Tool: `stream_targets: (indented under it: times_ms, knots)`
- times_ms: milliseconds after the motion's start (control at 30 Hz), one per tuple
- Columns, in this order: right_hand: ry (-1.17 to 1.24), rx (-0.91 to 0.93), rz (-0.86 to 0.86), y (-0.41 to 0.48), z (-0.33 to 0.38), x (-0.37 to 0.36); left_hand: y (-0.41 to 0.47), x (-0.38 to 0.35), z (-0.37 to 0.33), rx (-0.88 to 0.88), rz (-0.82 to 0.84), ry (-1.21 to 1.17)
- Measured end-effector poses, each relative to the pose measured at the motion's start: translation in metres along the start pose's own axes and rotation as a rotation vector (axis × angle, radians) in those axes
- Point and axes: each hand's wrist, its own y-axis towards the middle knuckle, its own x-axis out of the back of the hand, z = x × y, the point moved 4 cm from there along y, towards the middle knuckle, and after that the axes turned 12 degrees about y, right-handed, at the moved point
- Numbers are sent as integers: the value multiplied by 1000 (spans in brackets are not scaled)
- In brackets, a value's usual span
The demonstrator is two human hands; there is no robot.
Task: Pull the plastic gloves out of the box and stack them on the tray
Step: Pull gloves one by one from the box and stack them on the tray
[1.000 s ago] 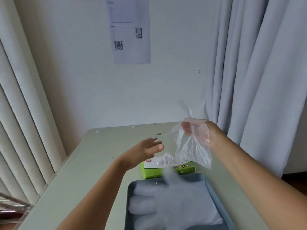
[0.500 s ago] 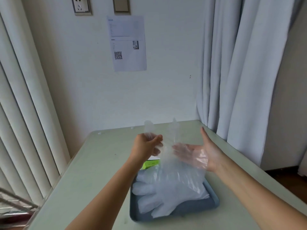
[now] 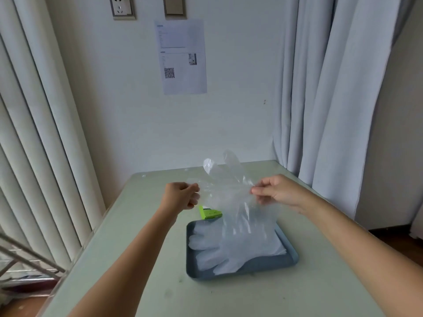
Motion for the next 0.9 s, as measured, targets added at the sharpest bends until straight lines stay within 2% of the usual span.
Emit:
stream_targets:
  times_ms: [67,100,167,233,267,333,400,467,533,633,700,800,833,900]
  knots:
    - [-209,96,-44,7,12,-1,4,12,13,98,-50,80]
    - [-333,156,-75,10,18,-2,2,14,19,168,-19,121]
    - [-524,286,-121,15,32,-8,-7,8,25,318,229,63]
    - [-560,415,-108,17,44,-18,-24,-8,24,416,554,-159]
    - [-552,482,-79,17,50,-25,-29,-15,23,430,674,-298]
    - [-575,626,27,10,59,-39,-30,-27,21,397,802,-568]
    - [-685,790,148,-1,59,-51,-26,-33,23,382,848,-801]
    - [-849,929,232,-14,46,-57,-22,-37,30,385,844,-929]
    - [-951,1008,283,-25,22,-57,-19,-41,37,368,876,-973]
    - [-1084,1100,264,-34,-20,-51,-21,-49,44,346,955,-970]
    - [-1116,1090,243,-37,-42,-47,-20,-57,48,375,905,-868]
    - [-1096,975,286,-43,-64,-50,-18,-71,51,358,774,-595]
    - [-1056,930,311,-46,-69,-52,-18,-75,51,356,747,-544]
    - [-800,737,319,-51,-71,-47,-19,-81,48,342,734,-516]
